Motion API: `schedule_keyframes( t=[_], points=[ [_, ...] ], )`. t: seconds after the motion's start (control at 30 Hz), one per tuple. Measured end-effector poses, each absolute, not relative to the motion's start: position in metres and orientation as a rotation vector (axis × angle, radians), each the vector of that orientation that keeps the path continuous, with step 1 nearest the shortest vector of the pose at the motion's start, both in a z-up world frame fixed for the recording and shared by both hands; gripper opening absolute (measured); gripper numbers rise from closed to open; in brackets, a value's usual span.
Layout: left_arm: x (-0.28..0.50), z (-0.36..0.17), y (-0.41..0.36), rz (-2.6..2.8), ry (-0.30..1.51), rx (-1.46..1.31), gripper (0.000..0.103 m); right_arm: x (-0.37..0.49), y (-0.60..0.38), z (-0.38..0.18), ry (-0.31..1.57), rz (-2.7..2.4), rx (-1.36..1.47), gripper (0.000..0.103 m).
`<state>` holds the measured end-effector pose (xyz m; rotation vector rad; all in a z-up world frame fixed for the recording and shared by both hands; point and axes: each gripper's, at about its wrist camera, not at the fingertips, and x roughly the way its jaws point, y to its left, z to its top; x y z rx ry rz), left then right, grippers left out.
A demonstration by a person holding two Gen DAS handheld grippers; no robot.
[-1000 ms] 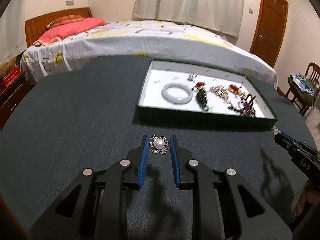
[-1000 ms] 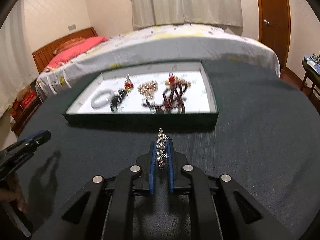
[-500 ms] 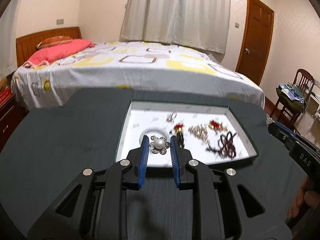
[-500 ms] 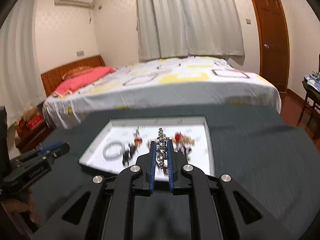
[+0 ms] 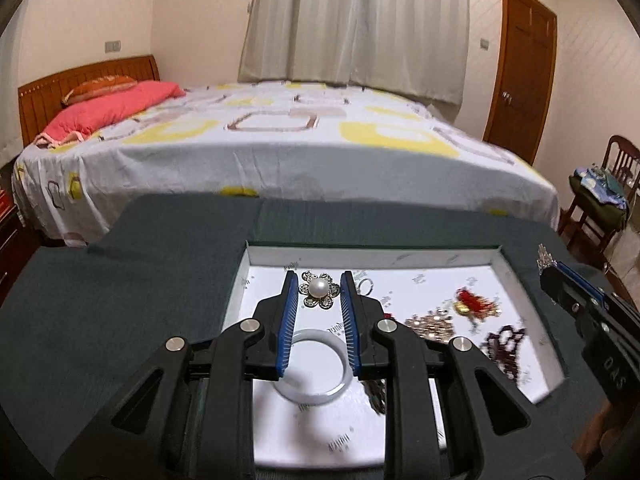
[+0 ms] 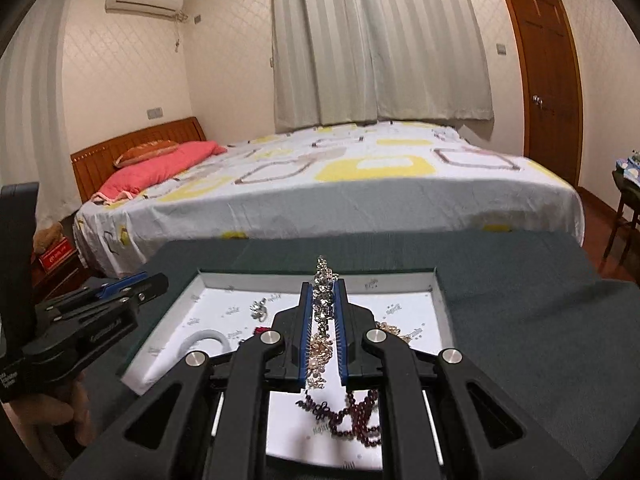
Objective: Organize jewelry
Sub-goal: 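Carry both brooches into the white box and open both tools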
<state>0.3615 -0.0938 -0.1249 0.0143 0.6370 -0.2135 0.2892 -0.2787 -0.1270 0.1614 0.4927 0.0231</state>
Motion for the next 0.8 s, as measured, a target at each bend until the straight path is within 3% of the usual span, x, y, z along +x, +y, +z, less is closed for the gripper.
schedule_keyframes(
  t=[0.63, 0.7, 0.73, 0.77, 0.8],
  points=[
    [0.409, -0.164, -0.115, -0.218, 0.773, 0.055, 0.023, 0.34, -0.286, -0.176, 0.715, -0.03, 0.159, 0.011],
    [0.411, -0.165, -0.117, -0.221, 0.782, 0.058, 0.029, 0.341, -0.287, -0.177, 0.726, -0.03, 0.164, 0.011],
    [0.411, -0.167, -0.118, -0.22, 0.787, 0.059, 0.037, 0.341, -0.286, -0.178, 0.728, -0.029, 0.166, 0.013],
    [0.412, -0.168, -0.119, -0.22, 0.79, 0.059, 0.055, 0.342, -0.286, -0.178, 0.73, -0.027, 0.168, 0.014],
    [0.411, -0.168, -0.119, -0.22, 0.788, 0.057, 0.062, 0.342, -0.286, -0.178, 0.733, -0.025, 0.169, 0.027]
  ],
)
